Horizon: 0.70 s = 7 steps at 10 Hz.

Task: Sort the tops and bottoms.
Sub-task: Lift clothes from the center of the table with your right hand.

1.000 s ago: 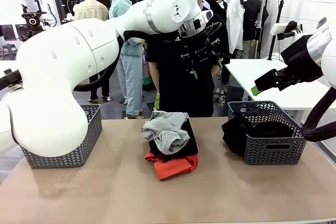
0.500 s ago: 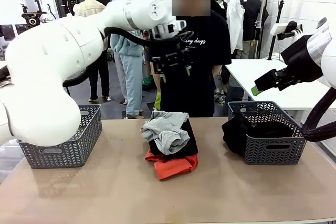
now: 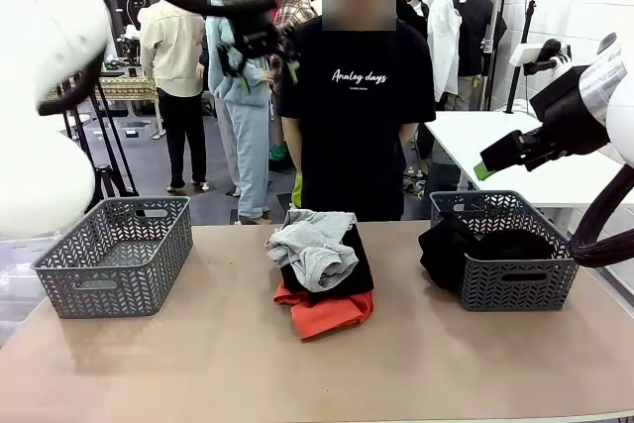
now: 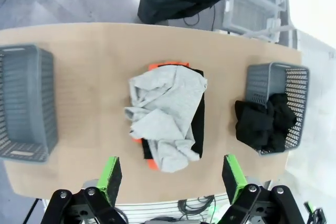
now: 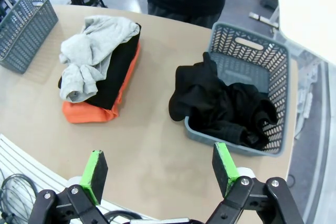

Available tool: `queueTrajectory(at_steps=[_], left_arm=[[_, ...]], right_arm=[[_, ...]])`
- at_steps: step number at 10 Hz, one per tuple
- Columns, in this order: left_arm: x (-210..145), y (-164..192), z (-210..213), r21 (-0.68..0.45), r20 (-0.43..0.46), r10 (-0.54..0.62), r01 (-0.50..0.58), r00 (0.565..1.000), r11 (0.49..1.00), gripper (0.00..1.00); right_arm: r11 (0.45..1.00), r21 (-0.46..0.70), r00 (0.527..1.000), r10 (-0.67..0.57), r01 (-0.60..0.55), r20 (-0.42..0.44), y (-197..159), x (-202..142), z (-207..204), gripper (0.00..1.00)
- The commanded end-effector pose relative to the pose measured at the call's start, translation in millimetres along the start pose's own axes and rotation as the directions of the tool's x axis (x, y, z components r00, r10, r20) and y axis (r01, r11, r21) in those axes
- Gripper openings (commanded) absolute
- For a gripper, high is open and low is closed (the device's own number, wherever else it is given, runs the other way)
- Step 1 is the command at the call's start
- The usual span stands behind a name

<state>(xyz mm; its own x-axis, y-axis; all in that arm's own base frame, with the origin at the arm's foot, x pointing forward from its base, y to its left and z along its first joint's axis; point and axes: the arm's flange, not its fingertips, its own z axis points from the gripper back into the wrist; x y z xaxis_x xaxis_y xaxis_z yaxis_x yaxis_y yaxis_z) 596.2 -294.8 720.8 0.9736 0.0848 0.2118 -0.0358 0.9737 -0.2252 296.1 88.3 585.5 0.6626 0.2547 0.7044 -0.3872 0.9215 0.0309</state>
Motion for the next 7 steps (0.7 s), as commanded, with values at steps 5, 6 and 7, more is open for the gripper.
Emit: queueTrajectory(at_steps=[5, 6, 7], left_arm=[[-6, 12, 24, 0.002, -0.004, -0.014, 0.014, 1.0, 1.0, 1.0], [-6, 12, 24, 0.002, -0.004, -0.014, 0.014, 1.0, 1.0, 1.0], [-6, 12, 24, 0.002, -0.004, -0.014, 0.014, 1.0, 1.0, 1.0]], right_arm=[[1.0, 0.004, 1.0, 0.013, -0.013, 0.008, 0, 2, -3, 1.0], [1.0, 0.004, 1.0, 0.013, -0.013, 0.008, 0, 2, -3, 1.0], [1.0, 0.004, 1.0, 0.013, -0.013, 0.008, 0, 2, -3, 1.0]])
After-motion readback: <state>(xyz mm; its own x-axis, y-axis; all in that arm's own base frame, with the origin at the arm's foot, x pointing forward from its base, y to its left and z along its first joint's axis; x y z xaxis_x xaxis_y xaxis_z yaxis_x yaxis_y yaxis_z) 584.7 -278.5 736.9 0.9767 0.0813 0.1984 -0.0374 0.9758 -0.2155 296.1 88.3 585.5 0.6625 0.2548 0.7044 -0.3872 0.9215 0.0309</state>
